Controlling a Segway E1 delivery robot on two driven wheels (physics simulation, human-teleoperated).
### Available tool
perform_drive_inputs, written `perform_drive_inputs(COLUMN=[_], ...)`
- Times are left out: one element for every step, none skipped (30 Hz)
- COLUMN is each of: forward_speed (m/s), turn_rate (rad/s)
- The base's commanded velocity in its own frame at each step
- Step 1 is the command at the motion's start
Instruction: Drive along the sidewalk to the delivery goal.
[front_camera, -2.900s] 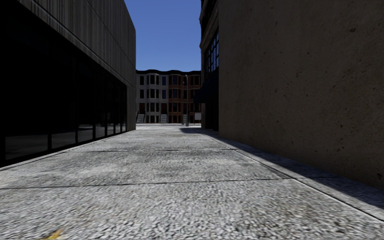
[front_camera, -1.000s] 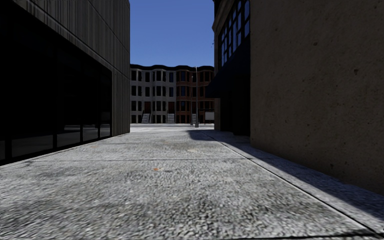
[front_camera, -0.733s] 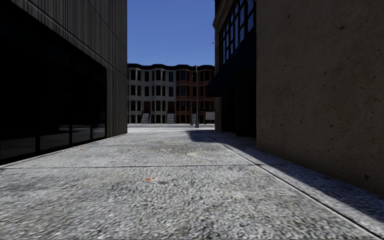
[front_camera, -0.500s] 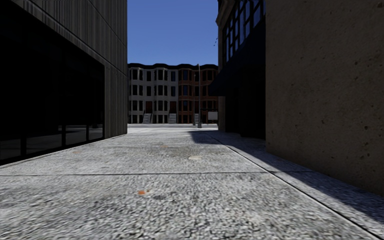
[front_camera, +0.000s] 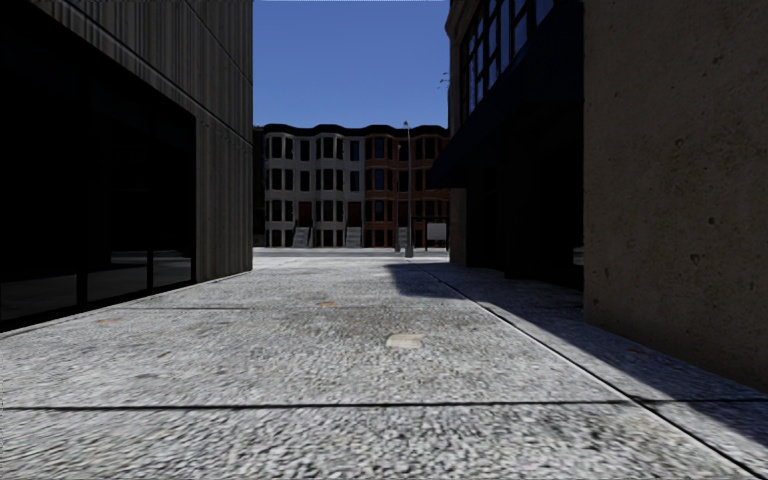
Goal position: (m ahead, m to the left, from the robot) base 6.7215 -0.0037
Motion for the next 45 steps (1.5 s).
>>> perform_drive_inputs(forward_speed=[2.0, 2.0, 2.0, 2.0, 2.0, 2.0, 2.0, 2.0, 2.0, 2.0, 2.0, 2.0, 2.0, 2.0, 2.0, 2.0, 2.0, 2.0, 2.0, 2.0, 2.0, 2.0, 2.0, 2.0, 2.0, 2.0, 2.0, 2.0, 2.0, 2.0, 2.0, 2.0, 2.0, 2.0, 2.0, 2.0, 2.0, 2.0, 2.0, 2.0, 2.0, 2.0, 2.0, 2.0, 2.0], turn_rate=[0.0, 0.0, 0.0, 0.0, 0.0, 0.0, 0.0, 0.0, 0.0, 0.0, 0.0, 0.0, 0.0, 0.0, 0.0, 0.0, 0.0, 0.0, 0.0, 0.0, 0.0, 0.0, 0.0, 0.0, 0.0, 0.0, 0.0, 0.0, 0.0, 0.0, 0.0, 0.0, 0.0, 0.0, 0.0, 0.0, 0.0, 0.0, 0.0, 0.0, 0.0, 0.0, 0.0, 0.0, 0.0])
